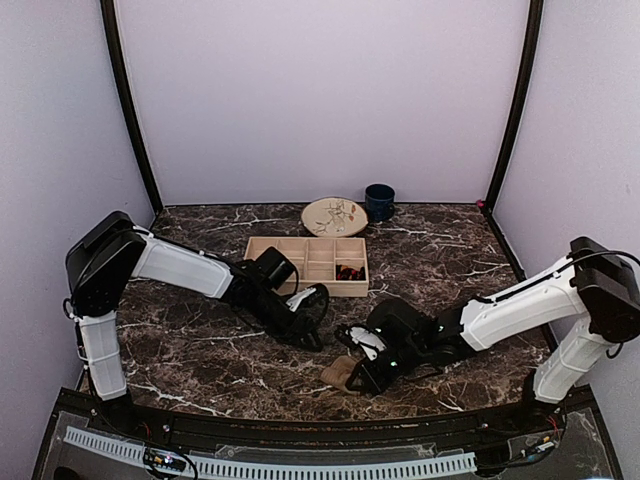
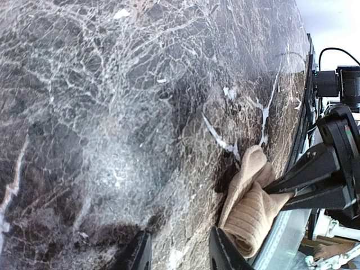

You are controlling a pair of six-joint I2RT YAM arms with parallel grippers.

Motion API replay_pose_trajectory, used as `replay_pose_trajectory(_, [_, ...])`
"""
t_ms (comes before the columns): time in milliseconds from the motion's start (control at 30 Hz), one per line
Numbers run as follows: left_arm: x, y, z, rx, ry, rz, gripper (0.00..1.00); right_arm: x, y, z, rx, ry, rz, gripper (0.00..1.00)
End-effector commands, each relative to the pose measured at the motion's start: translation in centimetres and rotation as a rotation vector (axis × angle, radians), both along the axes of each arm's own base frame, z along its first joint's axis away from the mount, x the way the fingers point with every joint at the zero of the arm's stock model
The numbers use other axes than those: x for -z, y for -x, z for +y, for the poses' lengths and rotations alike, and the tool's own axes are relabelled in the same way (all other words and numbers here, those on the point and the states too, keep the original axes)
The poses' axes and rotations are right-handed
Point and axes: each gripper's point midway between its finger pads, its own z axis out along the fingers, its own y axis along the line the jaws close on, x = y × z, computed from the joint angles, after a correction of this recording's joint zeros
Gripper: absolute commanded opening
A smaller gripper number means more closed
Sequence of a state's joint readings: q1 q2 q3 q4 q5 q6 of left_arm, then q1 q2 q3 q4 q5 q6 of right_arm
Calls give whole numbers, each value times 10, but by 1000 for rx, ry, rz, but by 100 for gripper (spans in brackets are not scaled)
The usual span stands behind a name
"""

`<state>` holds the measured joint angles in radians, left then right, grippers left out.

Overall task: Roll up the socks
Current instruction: Roll the sock at the center of the board.

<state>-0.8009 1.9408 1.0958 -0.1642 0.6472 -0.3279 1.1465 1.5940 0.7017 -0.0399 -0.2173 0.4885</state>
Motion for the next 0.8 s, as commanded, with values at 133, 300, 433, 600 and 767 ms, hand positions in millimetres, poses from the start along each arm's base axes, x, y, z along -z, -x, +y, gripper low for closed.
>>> replay_pose_trajectory(133, [18, 10, 29, 3, -100, -30, 39, 9, 6, -23, 52, -52, 273, 0])
replay_pose_trajectory(300, [-5, 10, 24, 37, -21, -101, 39, 4, 2, -25, 75, -134, 396, 0])
replay_pose_trajectory(433, [-22, 10, 18, 93, 7, -154, 40, 3, -1, -25, 90, -183, 484, 0])
replay_pose_trajectory(600, [-31, 17, 3, 159, 30, -194, 40, 2, -6, -28, 121, -241, 582, 0])
replay_pose_trajectory(767, [-37, 33, -22, 256, 31, -247, 40, -1, -8, -30, 151, -292, 660, 0])
